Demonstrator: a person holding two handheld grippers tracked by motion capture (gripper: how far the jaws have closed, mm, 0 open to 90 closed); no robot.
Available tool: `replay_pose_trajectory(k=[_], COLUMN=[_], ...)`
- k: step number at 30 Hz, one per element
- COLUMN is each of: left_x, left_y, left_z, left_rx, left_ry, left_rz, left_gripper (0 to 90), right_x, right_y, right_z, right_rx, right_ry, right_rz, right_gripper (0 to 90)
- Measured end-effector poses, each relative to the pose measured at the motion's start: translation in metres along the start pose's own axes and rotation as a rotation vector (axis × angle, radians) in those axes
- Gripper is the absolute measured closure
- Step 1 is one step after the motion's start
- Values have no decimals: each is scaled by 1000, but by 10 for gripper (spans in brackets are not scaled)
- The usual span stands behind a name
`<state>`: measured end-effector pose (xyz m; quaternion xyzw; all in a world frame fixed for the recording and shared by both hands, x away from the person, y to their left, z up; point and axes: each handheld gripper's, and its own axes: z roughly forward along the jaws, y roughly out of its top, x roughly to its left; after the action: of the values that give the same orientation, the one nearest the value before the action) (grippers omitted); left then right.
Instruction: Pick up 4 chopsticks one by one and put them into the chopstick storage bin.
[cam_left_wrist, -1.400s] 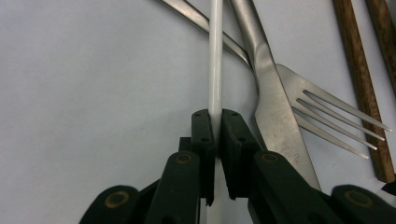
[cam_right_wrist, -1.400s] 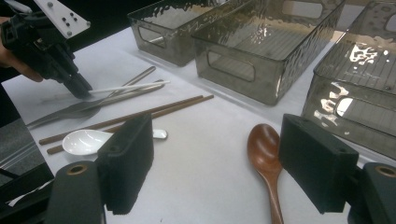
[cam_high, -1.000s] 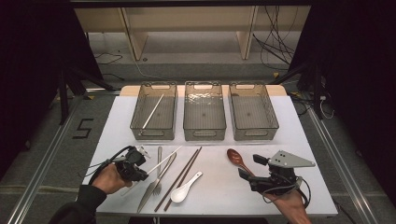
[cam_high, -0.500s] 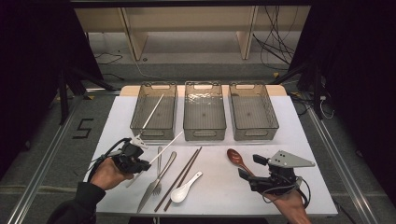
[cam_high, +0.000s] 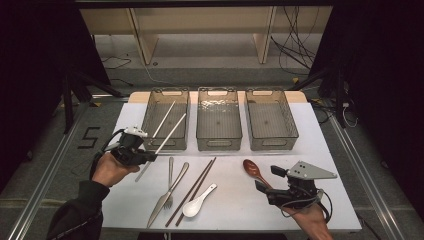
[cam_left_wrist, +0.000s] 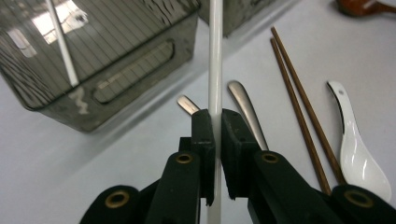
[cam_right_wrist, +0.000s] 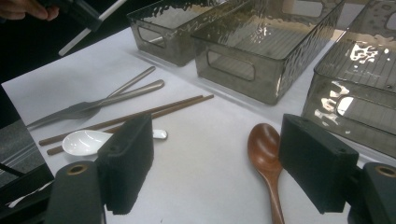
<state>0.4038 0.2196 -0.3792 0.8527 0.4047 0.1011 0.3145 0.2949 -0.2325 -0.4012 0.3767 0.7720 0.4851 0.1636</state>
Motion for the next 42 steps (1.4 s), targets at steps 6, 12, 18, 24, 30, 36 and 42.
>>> replay_pose_trajectory(k=[6,12,18,24,30,36,42], left_x=[7,18,33,45,55,63,72], left_y=[14,28,42,56,71,83,91], left_z=[1,5,10,14,18,23,29], left_rx=[-28,-43,-54,-77,-87,-91,-107], left_ry=[15,38,63,88,110,130,149], left_rz=[-18,-33,-52,-67,-62,-54,-66], left_gripper=[838,838,838,838,838,838,838], right_x=[0,0,0,-1,-1,-1,-1], right_y=[0,0,0,0,0,0,0], right_z=[0,0,0,0,0,0,0], right_rx=[-2,-2,-3,-4,-4,-4,-2], right_ry=[0,-1,0,0,2,4,8], right_rz=[0,0,0,1,-1,4,7], right_gripper=[276,276,276,276,276,276,276])
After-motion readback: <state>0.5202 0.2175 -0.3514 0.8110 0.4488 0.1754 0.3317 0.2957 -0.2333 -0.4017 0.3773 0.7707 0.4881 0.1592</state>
